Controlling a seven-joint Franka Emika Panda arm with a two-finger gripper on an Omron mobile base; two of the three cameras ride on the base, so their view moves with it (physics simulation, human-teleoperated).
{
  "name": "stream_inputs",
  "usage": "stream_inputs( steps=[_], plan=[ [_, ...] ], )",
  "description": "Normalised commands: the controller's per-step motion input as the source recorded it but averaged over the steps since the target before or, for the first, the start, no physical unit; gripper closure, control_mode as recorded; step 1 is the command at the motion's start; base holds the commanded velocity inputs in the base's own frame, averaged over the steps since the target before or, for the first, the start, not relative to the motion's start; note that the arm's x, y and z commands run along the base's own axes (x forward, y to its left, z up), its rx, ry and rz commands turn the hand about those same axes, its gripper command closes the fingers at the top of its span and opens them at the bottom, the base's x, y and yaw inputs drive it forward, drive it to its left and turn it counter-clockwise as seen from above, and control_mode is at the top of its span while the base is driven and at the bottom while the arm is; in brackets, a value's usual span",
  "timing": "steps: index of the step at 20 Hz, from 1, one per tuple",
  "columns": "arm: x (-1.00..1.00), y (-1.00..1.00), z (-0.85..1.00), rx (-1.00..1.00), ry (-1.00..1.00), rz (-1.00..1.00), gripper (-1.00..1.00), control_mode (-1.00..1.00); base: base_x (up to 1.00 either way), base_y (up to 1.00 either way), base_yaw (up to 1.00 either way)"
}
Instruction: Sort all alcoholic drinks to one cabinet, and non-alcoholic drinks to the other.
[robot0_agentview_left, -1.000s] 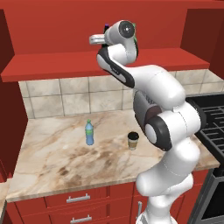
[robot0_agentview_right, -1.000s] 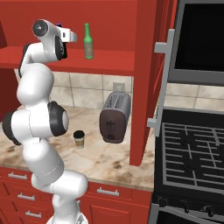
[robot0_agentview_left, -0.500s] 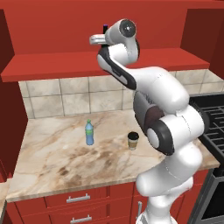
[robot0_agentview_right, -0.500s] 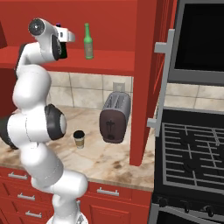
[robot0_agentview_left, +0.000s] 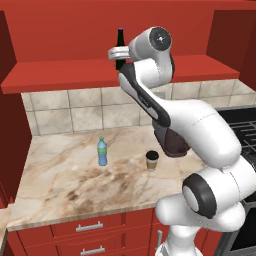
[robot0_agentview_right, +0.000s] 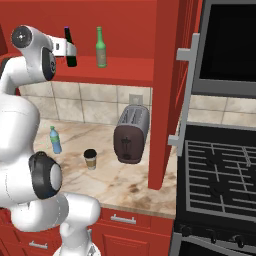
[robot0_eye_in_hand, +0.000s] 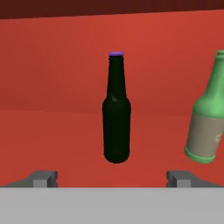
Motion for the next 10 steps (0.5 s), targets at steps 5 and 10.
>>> stream_inputs(
  steps=[5, 10],
  plan=[
    [-1.00, -0.19, -0.29, 0.00, 0.00, 0.00, -1.00, -1.00, 0.00, 0.00, 0.00],
    [-1.00, -0.05, -0.48, 0.00, 0.06, 0.00, -1.00, -1.00, 0.00, 0.00, 0.00]
  ],
)
